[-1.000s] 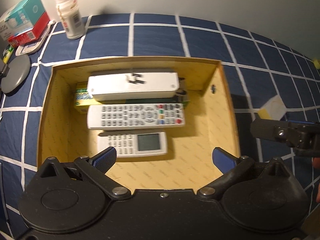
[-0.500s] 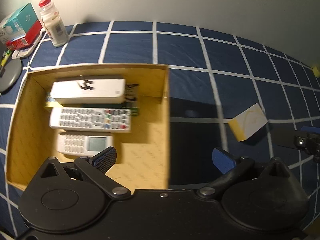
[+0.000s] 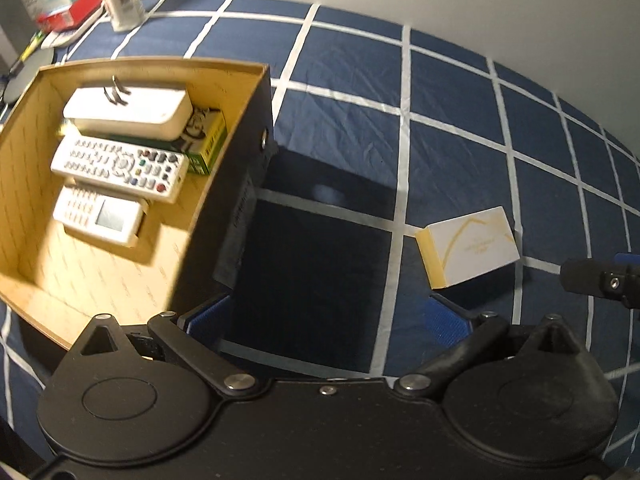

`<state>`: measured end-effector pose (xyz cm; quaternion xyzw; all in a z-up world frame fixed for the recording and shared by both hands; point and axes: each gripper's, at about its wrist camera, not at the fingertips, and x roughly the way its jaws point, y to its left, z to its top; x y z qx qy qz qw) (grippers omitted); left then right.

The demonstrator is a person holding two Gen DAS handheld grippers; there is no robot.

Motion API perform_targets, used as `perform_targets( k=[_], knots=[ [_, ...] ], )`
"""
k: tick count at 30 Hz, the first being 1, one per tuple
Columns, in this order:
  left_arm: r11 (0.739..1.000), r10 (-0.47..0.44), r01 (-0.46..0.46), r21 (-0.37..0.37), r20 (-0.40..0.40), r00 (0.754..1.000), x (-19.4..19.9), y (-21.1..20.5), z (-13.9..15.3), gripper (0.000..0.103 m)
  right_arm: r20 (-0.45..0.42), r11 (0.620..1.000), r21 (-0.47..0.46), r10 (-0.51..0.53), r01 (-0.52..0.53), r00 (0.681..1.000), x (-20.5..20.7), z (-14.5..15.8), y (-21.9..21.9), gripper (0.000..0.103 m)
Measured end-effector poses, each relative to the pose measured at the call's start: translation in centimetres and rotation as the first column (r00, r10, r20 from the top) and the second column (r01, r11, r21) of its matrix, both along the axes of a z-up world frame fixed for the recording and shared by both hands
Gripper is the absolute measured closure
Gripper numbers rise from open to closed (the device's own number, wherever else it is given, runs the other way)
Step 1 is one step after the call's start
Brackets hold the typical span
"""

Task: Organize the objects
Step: 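Move the right gripper to the small white-and-yellow card box, then close the right gripper on the small card box and lift it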

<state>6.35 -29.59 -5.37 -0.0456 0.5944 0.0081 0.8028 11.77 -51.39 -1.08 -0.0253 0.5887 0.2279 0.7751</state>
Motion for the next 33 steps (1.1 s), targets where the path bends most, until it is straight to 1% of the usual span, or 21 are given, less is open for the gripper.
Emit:
perform_targets(
  k=[5,10,12,13,18,19,20,24,27,30,33],
  knots=[
    [0.999,0.044,-0.044,0.005,-0.024,0.999,1.2,-1.4,-1.4,0.000,-0.051,0.999,0.022,0.039,-0.038,0.998,2.8,-2.3,-0.1,0.000],
    [0.997,0.071,-0.071,0.007,-0.054,0.996,2.9,-2.3,-3.4,0.000,-0.112,0.996,0.045,0.075,-0.070,0.991,5.8,-5.7,0.5,0.000],
    [0.997,0.076,-0.075,0.007,-0.071,0.995,3.2,-2.6,-4.4,0.000,-0.136,0.996,0.050,0.082,-0.076,0.987,6.7,-7.1,0.8,0.000],
    [0.999,0.054,-0.053,0.009,-0.081,0.995,3.4,-2.7,-4.8,0.000,-0.148,0.996,0.047,0.084,-0.078,0.985,7.0,-7.8,0.9,0.000],
    [0.998,0.060,-0.059,0.012,-0.114,0.992,3.8,-2.9,-6.7,0.000,-0.182,0.994,0.042,0.111,-0.105,0.977,7.9,-10.4,1.8,0.000],
    [0.998,0.060,-0.059,0.013,-0.121,0.991,3.9,-2.9,-7.0,0.000,-0.179,0.994,0.041,0.109,-0.104,0.978,8.0,-10.7,2.0,0.000],
    [1.000,0.020,-0.019,0.007,-0.132,0.991,3.9,-2.9,-7.3,0.000,-0.185,0.993,0.042,0.116,-0.110,0.976,8.2,-11.1,2.2,0.001],
    [1.000,0.015,-0.016,-0.004,-0.153,0.988,4.0,-2.8,-8.1,0.000,-0.206,0.991,0.042,0.130,-0.124,0.970,8.5,-12.3,2.8,0.003],
    [1.000,-0.003,0.001,-0.010,-0.170,0.986,4.1,-2.9,-8.6,0.000,-0.228,0.993,0.045,0.119,-0.112,0.966,8.6,-13.0,2.9,0.007],
    [1.000,-0.002,-0.001,-0.014,-0.176,0.984,4.1,-2.9,-8.9,0.000,-0.251,0.994,0.038,0.110,-0.103,0.962,8.3,-13.4,3.2,0.010],
    [1.000,-0.013,0.010,-0.019,-0.178,0.984,4.0,-2.9,-9.0,0.000,-0.239,0.997,0.019,0.082,-0.080,0.968,7.7,-13.1,3.4,0.010]
  ],
)
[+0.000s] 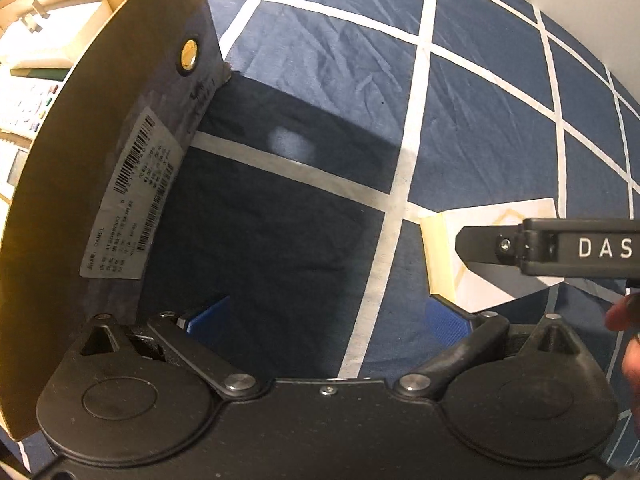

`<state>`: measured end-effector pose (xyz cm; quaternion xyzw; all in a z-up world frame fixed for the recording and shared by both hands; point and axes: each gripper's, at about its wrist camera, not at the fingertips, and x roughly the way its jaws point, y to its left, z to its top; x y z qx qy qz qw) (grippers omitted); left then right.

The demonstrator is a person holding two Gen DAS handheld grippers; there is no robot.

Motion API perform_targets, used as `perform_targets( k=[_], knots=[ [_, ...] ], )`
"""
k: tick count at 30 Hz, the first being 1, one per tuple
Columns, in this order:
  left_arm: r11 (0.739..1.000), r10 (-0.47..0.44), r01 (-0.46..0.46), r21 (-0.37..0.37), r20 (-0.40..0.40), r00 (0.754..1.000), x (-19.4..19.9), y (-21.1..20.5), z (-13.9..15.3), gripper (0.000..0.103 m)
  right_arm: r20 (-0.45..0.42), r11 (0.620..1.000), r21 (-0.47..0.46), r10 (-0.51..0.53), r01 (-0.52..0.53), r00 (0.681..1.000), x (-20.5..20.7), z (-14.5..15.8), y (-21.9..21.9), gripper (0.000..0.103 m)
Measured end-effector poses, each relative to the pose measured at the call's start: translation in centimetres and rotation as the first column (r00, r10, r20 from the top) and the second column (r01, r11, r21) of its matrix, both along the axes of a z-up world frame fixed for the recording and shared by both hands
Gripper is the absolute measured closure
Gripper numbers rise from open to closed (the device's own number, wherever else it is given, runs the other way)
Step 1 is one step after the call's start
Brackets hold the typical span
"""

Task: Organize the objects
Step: 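Close the right gripper on the small card box and lift it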

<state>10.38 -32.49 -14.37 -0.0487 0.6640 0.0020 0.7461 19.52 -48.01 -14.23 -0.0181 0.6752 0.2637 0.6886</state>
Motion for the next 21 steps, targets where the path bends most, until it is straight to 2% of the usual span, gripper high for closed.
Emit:
perform_targets(
  k=[6,10,18,21],
  knots=[
    [1.000,-0.021,0.021,0.008,-0.001,1.000,0.2,0.3,-0.2,0.000,-0.024,0.998,-0.014,-0.067,0.067,0.997,-1.1,-0.2,0.6,0.010],
    [0.999,-0.023,0.023,-0.025,-0.002,1.000,0.5,1.0,-0.3,0.000,-0.025,0.994,-0.004,-0.112,0.112,0.993,-1.2,-0.1,0.4,0.010],
    [0.999,-0.021,0.021,-0.047,-0.005,1.000,0.8,0.9,-0.3,0.000,0.005,0.997,-0.004,-0.072,0.072,0.997,-0.4,0.1,0.7,0.010],
    [0.992,-0.041,0.042,-0.118,0.010,0.999,1.0,0.9,0.0,0.000,0.004,0.998,-0.009,-0.059,0.059,0.998,-0.3,0.0,0.6,0.010]
  ],
)
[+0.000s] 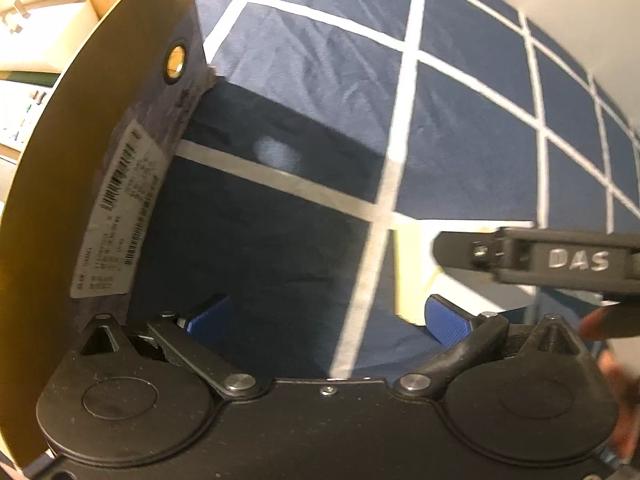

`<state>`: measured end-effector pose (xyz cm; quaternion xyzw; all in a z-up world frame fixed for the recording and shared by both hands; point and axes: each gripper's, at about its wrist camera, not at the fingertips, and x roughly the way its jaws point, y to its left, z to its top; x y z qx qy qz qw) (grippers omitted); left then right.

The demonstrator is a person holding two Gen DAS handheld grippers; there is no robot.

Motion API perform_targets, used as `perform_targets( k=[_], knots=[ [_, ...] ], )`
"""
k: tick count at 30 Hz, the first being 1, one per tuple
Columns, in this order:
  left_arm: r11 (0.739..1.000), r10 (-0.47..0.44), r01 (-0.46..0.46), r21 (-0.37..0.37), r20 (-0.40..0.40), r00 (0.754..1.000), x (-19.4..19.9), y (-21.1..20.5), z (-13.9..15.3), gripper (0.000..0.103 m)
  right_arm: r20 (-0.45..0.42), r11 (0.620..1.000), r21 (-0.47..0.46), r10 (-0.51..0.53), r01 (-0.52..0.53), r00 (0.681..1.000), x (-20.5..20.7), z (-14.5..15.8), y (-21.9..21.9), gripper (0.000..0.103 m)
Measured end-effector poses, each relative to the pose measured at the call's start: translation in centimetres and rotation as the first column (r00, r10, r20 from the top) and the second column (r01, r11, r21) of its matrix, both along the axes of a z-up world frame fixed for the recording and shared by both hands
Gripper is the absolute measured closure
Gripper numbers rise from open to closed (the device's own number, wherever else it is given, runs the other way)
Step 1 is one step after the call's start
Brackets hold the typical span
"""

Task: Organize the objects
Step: 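Close the right gripper on the small card box and lift it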

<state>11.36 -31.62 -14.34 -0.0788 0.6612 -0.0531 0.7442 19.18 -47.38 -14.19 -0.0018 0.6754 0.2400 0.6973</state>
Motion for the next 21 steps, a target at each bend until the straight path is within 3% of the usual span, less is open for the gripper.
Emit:
perform_targets(
  k=[9,21],
  knots=[
    [0.999,-0.030,0.030,-0.042,0.004,1.000,0.1,-2.9,-0.9,0.000,0.008,0.999,0.038,-0.004,0.004,1.000,0.2,0.4,-1.1,0.010],
    [0.988,-0.010,0.006,-0.153,-0.023,1.000,0.9,-3.5,-2.5,0.002,-0.006,0.999,0.037,0.011,-0.011,1.000,0.6,-0.1,-1.4,0.013]
  ],
)
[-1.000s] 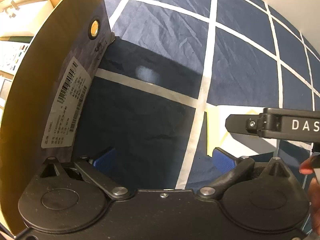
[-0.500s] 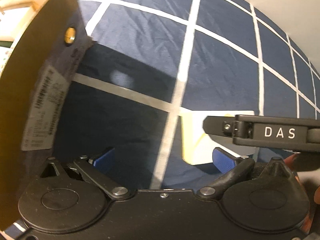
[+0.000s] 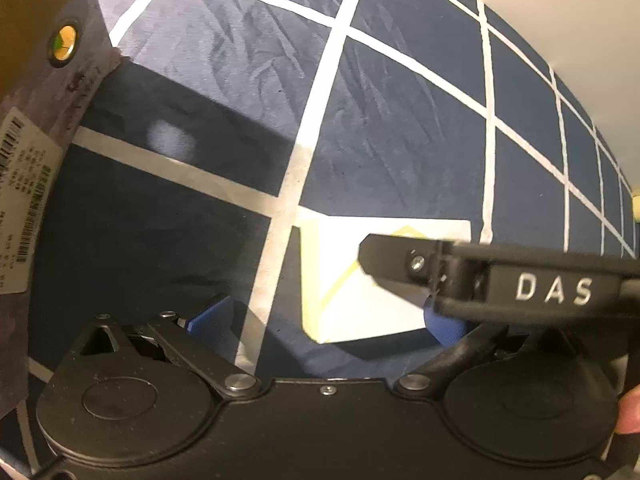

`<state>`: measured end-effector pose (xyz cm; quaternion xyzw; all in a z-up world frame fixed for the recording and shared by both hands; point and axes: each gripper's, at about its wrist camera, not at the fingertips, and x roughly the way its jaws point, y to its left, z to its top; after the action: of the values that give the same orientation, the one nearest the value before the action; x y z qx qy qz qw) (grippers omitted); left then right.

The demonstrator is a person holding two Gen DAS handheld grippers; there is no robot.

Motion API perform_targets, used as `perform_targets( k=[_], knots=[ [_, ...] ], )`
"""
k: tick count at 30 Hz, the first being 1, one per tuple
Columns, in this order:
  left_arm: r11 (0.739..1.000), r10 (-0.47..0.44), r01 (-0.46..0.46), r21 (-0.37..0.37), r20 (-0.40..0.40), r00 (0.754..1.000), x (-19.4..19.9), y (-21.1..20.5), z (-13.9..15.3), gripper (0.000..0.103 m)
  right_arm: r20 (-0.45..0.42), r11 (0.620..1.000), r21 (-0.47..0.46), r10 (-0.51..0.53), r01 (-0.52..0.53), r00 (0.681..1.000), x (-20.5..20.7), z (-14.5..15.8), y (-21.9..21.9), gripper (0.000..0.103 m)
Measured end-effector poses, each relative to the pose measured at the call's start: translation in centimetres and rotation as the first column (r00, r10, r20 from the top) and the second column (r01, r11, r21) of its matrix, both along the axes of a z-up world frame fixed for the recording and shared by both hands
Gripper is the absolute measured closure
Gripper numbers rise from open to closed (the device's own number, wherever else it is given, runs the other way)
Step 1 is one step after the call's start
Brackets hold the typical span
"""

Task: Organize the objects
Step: 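Close the right gripper on the small card box and lift it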

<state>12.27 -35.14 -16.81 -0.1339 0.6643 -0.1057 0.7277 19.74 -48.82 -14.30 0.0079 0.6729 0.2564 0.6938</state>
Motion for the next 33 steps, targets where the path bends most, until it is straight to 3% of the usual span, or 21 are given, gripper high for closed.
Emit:
perform_targets(
  k=[4,13,24,33],
  knots=[
    [1.000,0.003,-0.003,-0.007,0.004,1.000,0.4,0.0,0.2,0.004,-0.005,1.000,0.008,0.009,-0.009,1.000,-0.1,-0.2,0.2,0.018],
    [0.996,-0.017,0.015,-0.087,-0.015,1.000,0.5,-0.1,0.6,0.031,-0.007,1.000,0.010,0.009,-0.009,1.000,-0.3,0.0,0.5,0.022],
    [0.998,-0.052,0.053,-0.039,0.018,0.998,0.2,-1.2,1.6,0.032,0.019,1.000,0.010,-0.006,0.006,1.000,-0.8,0.5,0.0,0.029],
    [0.998,-0.056,0.056,-0.007,0.039,0.998,-0.4,-1.2,2.9,0.032,0.033,0.999,0.032,-0.028,0.027,0.999,-1.7,1.5,-0.2,0.030]
  ],
)
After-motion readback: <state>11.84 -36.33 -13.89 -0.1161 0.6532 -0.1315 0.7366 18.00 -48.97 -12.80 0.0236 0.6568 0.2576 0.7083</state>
